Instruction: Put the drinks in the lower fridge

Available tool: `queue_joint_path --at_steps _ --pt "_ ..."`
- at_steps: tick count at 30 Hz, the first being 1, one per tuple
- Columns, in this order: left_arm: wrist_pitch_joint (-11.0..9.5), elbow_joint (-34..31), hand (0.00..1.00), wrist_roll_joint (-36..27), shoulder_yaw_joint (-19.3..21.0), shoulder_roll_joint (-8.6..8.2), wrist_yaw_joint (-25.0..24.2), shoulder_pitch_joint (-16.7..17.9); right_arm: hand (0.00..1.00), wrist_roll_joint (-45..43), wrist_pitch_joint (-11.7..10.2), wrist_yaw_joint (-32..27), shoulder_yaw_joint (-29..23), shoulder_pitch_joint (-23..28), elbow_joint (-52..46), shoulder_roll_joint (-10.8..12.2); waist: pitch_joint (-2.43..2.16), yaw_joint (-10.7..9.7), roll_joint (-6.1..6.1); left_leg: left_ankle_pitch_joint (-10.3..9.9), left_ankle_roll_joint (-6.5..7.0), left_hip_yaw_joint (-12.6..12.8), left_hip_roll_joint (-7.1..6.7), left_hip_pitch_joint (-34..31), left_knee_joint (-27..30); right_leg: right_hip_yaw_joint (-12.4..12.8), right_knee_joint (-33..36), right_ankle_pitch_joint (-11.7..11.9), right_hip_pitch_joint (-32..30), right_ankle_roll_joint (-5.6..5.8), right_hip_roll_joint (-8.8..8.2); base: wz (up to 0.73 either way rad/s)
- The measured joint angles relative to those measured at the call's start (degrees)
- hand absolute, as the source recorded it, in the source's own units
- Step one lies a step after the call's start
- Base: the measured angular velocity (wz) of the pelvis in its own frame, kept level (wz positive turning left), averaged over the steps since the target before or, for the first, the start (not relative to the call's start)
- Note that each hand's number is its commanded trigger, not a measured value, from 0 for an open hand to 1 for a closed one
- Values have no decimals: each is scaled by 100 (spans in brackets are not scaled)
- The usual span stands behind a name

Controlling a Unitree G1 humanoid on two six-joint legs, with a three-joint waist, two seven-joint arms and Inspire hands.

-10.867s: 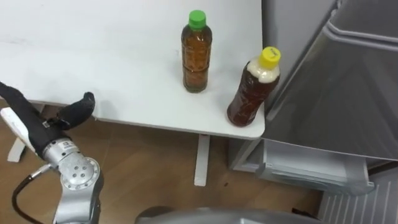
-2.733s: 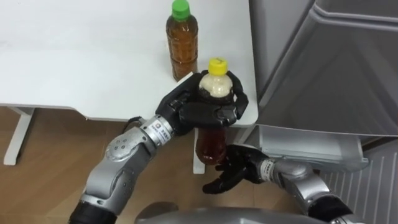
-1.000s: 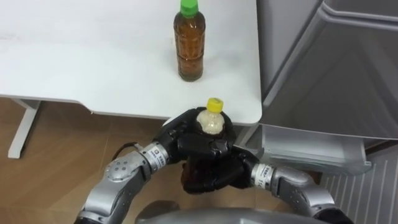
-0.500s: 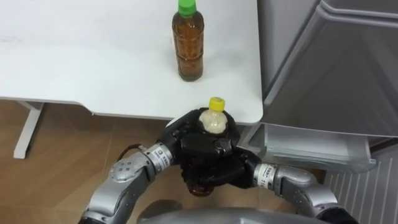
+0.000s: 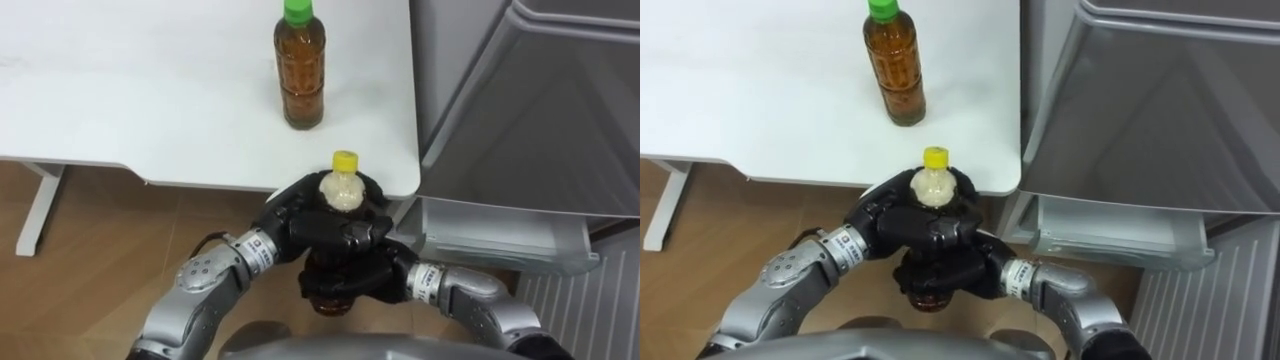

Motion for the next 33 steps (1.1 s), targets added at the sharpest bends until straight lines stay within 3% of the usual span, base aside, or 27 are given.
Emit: queue_joint_path --at_steps 4,17,25,29,33 --pt "-1 -2 0 8 39 117 -1 -2 100 17 -11 260 -5 6 28 -23 -5 -8 -7 0 -1 0 6 0 7 0 8 0 -1 0 0 0" --pt "7 -304 0 6 138 149 17 -112 100 40 134 306 -2 4 61 -33 -24 -18 31 1 -3 7 6 -19 46 12 7 1 7 -1 0 0" --pt "-47 -1468 0 5 436 142 159 -211 100 1 215 246 -40 8 51 -113 -65 -20 102 1 -3 17 10 -8 29 18 9 1 -5 -1 -9 0" --pt "-167 -1864 0 9 291 124 184 -238 100 -62 333 123 50 32 57 -159 -62 -14 85 1 -3 7 7 10 -2 2 9 0 4 -1 -12 0" --pt "-238 -1966 0 11 290 141 185 -373 100 -72 343 117 54 99 57 -184 -30 -8 28 1 -4 2 13 9 -7 -4 8 0 1 -1 -7 0"
